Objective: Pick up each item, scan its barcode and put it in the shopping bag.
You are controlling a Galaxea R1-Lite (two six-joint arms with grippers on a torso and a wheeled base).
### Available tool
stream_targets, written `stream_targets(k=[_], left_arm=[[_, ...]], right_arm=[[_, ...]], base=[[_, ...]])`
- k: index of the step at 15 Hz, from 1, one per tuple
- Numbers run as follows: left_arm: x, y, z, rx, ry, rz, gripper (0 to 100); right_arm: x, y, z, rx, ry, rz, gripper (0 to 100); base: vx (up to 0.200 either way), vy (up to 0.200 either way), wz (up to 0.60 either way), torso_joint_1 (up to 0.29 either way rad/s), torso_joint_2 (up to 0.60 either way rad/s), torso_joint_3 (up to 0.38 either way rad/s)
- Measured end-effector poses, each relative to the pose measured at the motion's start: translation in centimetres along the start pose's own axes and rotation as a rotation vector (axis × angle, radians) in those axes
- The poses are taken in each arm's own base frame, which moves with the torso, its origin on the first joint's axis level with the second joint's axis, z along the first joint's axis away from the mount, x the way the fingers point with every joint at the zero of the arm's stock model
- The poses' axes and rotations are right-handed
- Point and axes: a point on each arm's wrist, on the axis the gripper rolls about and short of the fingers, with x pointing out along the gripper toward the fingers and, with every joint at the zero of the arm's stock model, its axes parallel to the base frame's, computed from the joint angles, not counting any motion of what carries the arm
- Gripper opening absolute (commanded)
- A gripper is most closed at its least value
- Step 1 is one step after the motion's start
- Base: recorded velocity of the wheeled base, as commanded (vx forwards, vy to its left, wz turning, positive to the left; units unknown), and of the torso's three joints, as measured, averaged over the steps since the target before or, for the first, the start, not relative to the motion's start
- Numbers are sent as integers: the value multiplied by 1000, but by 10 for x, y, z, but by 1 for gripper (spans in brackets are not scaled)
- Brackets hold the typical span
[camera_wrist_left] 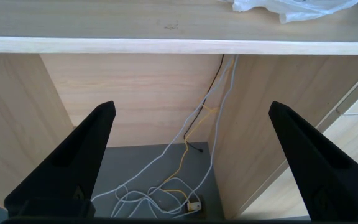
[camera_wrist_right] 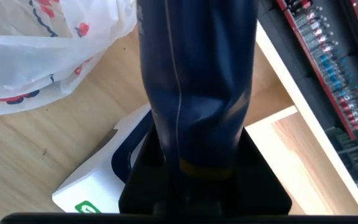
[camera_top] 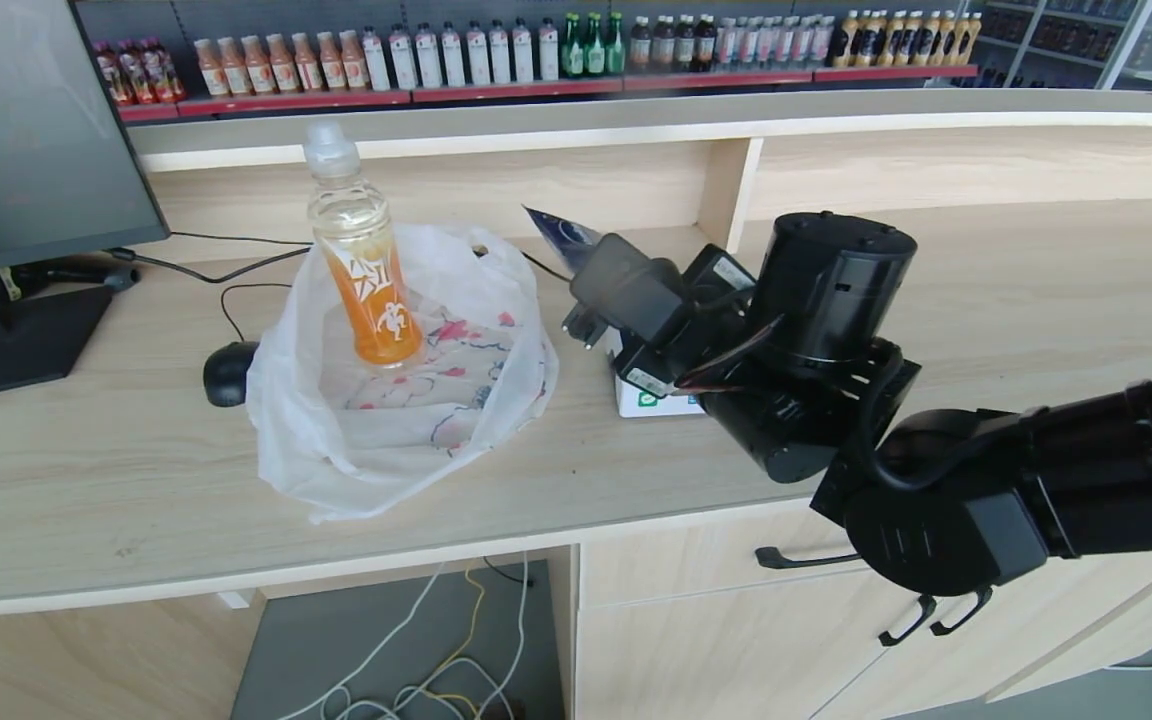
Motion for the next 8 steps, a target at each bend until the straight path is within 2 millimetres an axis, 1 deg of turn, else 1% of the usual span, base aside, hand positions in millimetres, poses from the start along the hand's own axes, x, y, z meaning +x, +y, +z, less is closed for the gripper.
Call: stream_targets(k=[4,8], left_arm=[[0,0,0,0,0,0,100],[0,0,0,0,0,0,100]], right_arm=[[9,-10,5,-39,-11,-45,0],[15,-17,0,-111,4,-74,0]], base=[[0,0,0,0,0,0],[0,0,0,0,0,0]])
